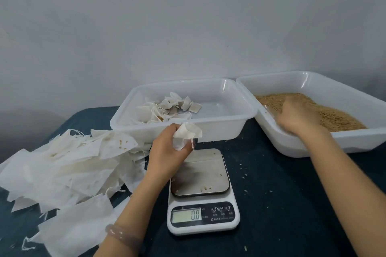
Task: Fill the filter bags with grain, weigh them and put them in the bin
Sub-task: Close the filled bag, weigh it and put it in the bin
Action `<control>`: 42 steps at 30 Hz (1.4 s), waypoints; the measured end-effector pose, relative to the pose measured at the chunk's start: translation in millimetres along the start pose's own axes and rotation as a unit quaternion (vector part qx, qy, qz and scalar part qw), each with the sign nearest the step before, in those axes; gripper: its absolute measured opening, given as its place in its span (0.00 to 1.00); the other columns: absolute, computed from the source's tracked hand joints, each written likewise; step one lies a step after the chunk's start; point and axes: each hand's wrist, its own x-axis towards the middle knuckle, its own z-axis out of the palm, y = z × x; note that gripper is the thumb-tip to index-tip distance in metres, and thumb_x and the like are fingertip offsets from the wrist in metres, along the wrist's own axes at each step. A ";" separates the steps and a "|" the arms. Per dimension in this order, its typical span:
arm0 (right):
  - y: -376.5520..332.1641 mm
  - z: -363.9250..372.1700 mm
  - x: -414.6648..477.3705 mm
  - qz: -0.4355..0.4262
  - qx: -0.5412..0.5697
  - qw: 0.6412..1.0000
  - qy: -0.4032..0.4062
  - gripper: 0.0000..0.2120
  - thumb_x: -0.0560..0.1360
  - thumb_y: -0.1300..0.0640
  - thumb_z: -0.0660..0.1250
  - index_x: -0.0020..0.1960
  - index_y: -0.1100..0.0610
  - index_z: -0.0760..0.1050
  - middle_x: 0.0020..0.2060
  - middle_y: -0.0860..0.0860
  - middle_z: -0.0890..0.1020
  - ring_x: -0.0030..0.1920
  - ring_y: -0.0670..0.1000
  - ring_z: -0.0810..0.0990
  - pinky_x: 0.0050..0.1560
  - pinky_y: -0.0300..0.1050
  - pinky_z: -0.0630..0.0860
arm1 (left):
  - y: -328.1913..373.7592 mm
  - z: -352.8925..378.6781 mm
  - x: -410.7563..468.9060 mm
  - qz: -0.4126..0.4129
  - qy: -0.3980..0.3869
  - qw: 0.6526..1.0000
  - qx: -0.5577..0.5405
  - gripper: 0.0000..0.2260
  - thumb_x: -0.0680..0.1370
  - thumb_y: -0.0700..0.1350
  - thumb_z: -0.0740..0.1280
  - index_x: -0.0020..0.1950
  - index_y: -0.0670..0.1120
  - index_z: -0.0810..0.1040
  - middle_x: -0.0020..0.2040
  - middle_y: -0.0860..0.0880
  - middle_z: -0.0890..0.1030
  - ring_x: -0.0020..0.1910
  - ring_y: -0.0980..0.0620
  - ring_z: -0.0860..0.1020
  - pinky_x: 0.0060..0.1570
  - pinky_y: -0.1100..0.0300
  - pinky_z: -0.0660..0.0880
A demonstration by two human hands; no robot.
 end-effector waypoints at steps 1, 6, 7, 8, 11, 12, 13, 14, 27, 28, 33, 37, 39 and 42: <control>5.4 -3.7 4.5 0.010 -0.033 0.998 -0.045 0.18 0.81 0.49 0.60 0.58 0.65 0.72 0.54 0.59 0.77 0.50 0.60 0.77 0.47 0.51 0.74 | 0.2 0.3 0.1 -0.001 0.001 1.000 -0.002 0.09 0.76 0.47 0.73 0.53 0.56 0.76 0.48 0.58 0.81 0.47 0.61 0.78 0.43 0.67 0.71; 16.9 -1.1 15.9 0.007 -0.127 0.982 -0.137 0.08 0.79 0.56 0.62 0.49 0.61 0.76 0.39 0.53 0.77 0.39 0.52 0.76 0.38 0.44 0.71 | -1.7 1.5 0.5 -0.004 -0.008 1.000 -0.006 0.11 0.75 0.50 0.73 0.50 0.62 0.74 0.48 0.59 0.81 0.48 0.61 0.78 0.44 0.65 0.72; 17.9 0.4 16.7 0.008 -0.125 0.983 -0.135 0.08 0.80 0.55 0.61 0.47 0.60 0.75 0.39 0.53 0.78 0.39 0.52 0.76 0.38 0.45 0.71 | -2.7 1.5 0.7 -0.004 -0.008 1.000 -0.008 0.10 0.75 0.50 0.73 0.51 0.61 0.74 0.49 0.58 0.81 0.48 0.60 0.78 0.45 0.63 0.73; 18.7 1.4 17.0 0.009 -0.121 0.984 -0.132 0.09 0.80 0.54 0.61 0.45 0.58 0.74 0.39 0.53 0.78 0.39 0.52 0.77 0.37 0.45 0.72 | -3.4 1.8 0.9 -0.004 -0.009 1.000 -0.010 0.10 0.75 0.51 0.73 0.53 0.59 0.75 0.49 0.57 0.81 0.49 0.59 0.78 0.45 0.61 0.74; 23.1 1.3 21.3 0.020 -0.105 0.983 -0.147 0.15 0.79 0.45 0.61 0.42 0.55 0.70 0.41 0.51 0.79 0.42 0.52 0.78 0.45 0.47 0.76 | -4.4 2.7 1.1 -0.006 -0.014 1.000 -0.015 0.10 0.75 0.49 0.73 0.53 0.57 0.76 0.49 0.57 0.82 0.49 0.57 0.79 0.46 0.59 0.74; 24.7 0.9 23.2 0.027 -0.097 0.982 -0.158 0.17 0.78 0.41 0.60 0.42 0.55 0.70 0.41 0.51 0.79 0.43 0.53 0.78 0.48 0.48 0.77 | -5.1 2.7 0.9 -0.006 -0.016 1.000 -0.018 0.10 0.75 0.49 0.73 0.53 0.58 0.76 0.49 0.56 0.82 0.49 0.57 0.79 0.45 0.60 0.74; 26.2 0.4 24.7 0.035 -0.087 0.981 -0.171 0.20 0.77 0.38 0.60 0.42 0.55 0.70 0.42 0.50 0.78 0.43 0.53 0.79 0.48 0.48 0.77 | -5.3 2.8 0.9 -0.005 -0.018 1.000 -0.019 0.10 0.75 0.48 0.73 0.52 0.58 0.76 0.49 0.57 0.82 0.48 0.58 0.79 0.45 0.61 0.74; 27.6 0.4 26.0 0.042 -0.073 0.979 -0.185 0.22 0.77 0.36 0.60 0.43 0.56 0.71 0.43 0.51 0.78 0.44 0.53 0.79 0.48 0.48 0.76 | -5.6 2.7 0.7 -0.004 -0.020 1.000 -0.019 0.10 0.75 0.48 0.73 0.52 0.59 0.76 0.49 0.57 0.82 0.48 0.59 0.79 0.44 0.62 0.73; 19.5 -6.9 10.2 0.030 -0.163 0.982 -0.091 0.10 0.81 0.59 0.56 0.55 0.54 0.76 0.54 0.55 0.80 0.50 0.56 0.80 0.50 0.46 0.77 | -8.7 1.7 -0.6 -0.009 -0.023 1.000 -0.015 0.07 0.76 0.48 0.73 0.50 0.56 0.77 0.45 0.57 0.82 0.45 0.57 0.79 0.43 0.59 0.75; 17.1 -7.7 7.2 0.013 -0.177 0.981 -0.080 0.10 0.81 0.58 0.55 0.49 0.50 0.74 0.53 0.55 0.81 0.49 0.55 0.80 0.50 0.46 0.78 | -8.7 1.3 -0.4 -0.010 -0.022 1.000 -0.017 0.07 0.76 0.48 0.73 0.51 0.56 0.77 0.46 0.57 0.82 0.45 0.57 0.80 0.43 0.58 0.75; 15.4 -8.9 5.7 -0.027 -0.095 0.989 -0.107 0.14 0.80 0.49 0.56 0.39 0.54 0.71 0.35 0.50 0.76 0.35 0.51 0.76 0.40 0.44 0.75 | -8.0 0.1 -0.2 -0.004 -0.021 1.000 -0.023 0.09 0.76 0.48 0.73 0.50 0.60 0.76 0.46 0.58 0.82 0.45 0.60 0.79 0.42 0.64 0.74; 18.3 -20.2 9.1 0.031 0.022 0.986 -0.163 0.18 0.79 0.53 0.59 0.34 0.61 0.75 0.22 0.50 0.74 0.25 0.51 0.71 0.30 0.40 0.65 | -7.4 0.1 -0.1 0.002 -0.024 0.999 -0.022 0.09 0.75 0.48 0.73 0.48 0.60 0.76 0.44 0.58 0.82 0.44 0.61 0.79 0.38 0.71 0.71; 23.1 -20.8 10.6 0.071 0.099 0.976 -0.180 0.19 0.81 0.54 0.59 0.38 0.63 0.78 0.23 0.52 0.74 0.25 0.52 0.70 0.29 0.40 0.65 | -6.9 0.4 -0.5 0.005 -0.025 0.999 -0.023 0.09 0.75 0.48 0.74 0.48 0.61 0.76 0.44 0.59 0.82 0.44 0.61 0.79 0.38 0.71 0.71; 27.8 -15.1 13.2 0.096 0.180 0.962 -0.181 0.17 0.82 0.52 0.60 0.44 0.63 0.77 0.32 0.55 0.76 0.29 0.51 0.70 0.30 0.42 0.66 | -6.5 0.6 -0.6 0.009 -0.023 0.999 -0.028 0.10 0.75 0.48 0.74 0.48 0.61 0.75 0.44 0.62 0.82 0.44 0.62 0.79 0.39 0.72 0.71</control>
